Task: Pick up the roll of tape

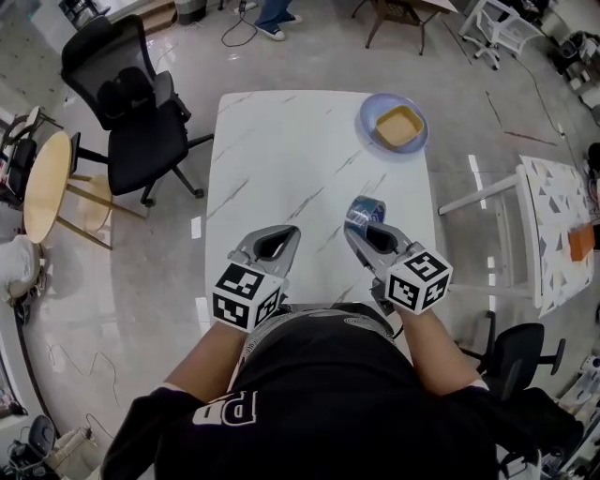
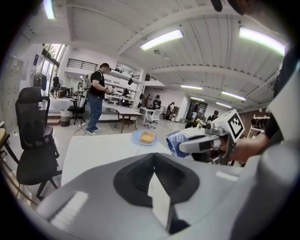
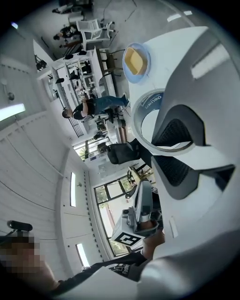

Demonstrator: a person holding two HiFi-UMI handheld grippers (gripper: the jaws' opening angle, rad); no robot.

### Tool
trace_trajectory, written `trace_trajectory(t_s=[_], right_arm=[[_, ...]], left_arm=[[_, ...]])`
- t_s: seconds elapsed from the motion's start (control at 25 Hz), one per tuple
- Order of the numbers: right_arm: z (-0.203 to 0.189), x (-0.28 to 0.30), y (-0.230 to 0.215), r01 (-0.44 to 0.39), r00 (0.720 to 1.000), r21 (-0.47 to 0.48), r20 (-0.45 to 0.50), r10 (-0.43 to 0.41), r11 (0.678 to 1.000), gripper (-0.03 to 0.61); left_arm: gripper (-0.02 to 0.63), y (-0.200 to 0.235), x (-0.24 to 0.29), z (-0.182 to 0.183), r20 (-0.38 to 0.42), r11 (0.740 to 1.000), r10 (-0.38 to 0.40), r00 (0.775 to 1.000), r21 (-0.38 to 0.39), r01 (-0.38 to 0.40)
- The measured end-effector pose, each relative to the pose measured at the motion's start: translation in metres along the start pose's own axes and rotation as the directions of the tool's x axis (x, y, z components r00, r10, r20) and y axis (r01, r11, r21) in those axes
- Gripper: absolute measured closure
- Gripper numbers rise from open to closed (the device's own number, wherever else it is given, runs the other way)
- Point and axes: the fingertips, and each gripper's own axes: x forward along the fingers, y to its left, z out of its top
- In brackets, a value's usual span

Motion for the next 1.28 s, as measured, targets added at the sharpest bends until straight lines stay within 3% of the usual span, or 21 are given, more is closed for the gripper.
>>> trace_trajectory(t_s=[0.48,1.28], right_arm=[[0.013,-0.032,0.006,0.011,0.991,0.068,0.131,-0.02,0.998,0.52],[0.008,-0.024,0.012,0.01,0.995,0.025,0.096,-0.012,1.0,0.522]], left_arm=[[0.555,-0.01,0.005,0.008,0.012,0.999,-0.039,0.999,0.011,0.039],[0.555,-0.007,-0.001,0.01,0.021,0.999,-0.03,0.999,0.013,0.03]])
